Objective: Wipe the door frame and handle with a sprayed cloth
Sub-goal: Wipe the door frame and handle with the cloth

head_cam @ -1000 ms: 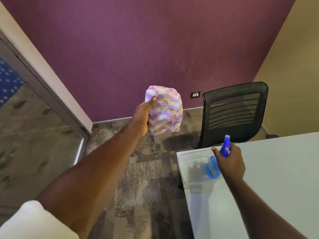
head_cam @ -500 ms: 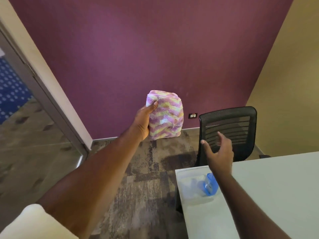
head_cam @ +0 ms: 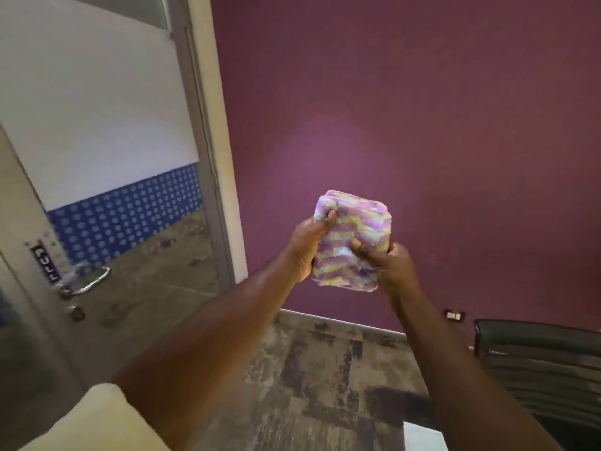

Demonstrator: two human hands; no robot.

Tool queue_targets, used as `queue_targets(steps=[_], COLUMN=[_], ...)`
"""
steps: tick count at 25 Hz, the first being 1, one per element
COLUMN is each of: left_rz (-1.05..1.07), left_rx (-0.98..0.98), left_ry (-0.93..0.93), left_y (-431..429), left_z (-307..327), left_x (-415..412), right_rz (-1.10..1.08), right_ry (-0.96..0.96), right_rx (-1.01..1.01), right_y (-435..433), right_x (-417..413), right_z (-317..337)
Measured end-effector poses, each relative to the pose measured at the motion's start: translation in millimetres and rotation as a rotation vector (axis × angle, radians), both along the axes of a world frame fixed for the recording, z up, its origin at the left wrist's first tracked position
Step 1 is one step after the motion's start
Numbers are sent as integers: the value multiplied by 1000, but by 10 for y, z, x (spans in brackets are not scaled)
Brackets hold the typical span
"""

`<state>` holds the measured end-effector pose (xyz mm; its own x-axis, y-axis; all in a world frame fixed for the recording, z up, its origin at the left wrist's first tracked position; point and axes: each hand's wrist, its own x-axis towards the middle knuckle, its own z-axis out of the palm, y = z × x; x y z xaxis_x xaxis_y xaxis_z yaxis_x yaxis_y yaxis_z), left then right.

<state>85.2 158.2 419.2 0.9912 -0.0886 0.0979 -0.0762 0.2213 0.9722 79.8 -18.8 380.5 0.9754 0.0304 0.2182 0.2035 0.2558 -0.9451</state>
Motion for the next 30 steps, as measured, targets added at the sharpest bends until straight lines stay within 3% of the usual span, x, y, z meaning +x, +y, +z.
queue_targets(steps=[7, 11, 17, 22, 30], left_rz=[124, 273, 428, 554, 682], left_rx=[259, 260, 209, 221, 239], left_ry=[-151, -172, -156, -125, -65], left_y=[1503, 2254, 3113, 3669, 4296], left_z=[235, 343, 329, 261, 217], left_x=[-17, -54, -153, -133, 278], right_rz=[87, 357, 419, 624, 620], right_ry=[-178, -197, -170, -79, -126], right_rx=[108, 100, 120, 230, 288], right_y=[1443, 2206, 3247, 3860, 4865], right_x=[531, 726, 851, 1008, 1739], right_z=[355, 456, 471, 502, 562])
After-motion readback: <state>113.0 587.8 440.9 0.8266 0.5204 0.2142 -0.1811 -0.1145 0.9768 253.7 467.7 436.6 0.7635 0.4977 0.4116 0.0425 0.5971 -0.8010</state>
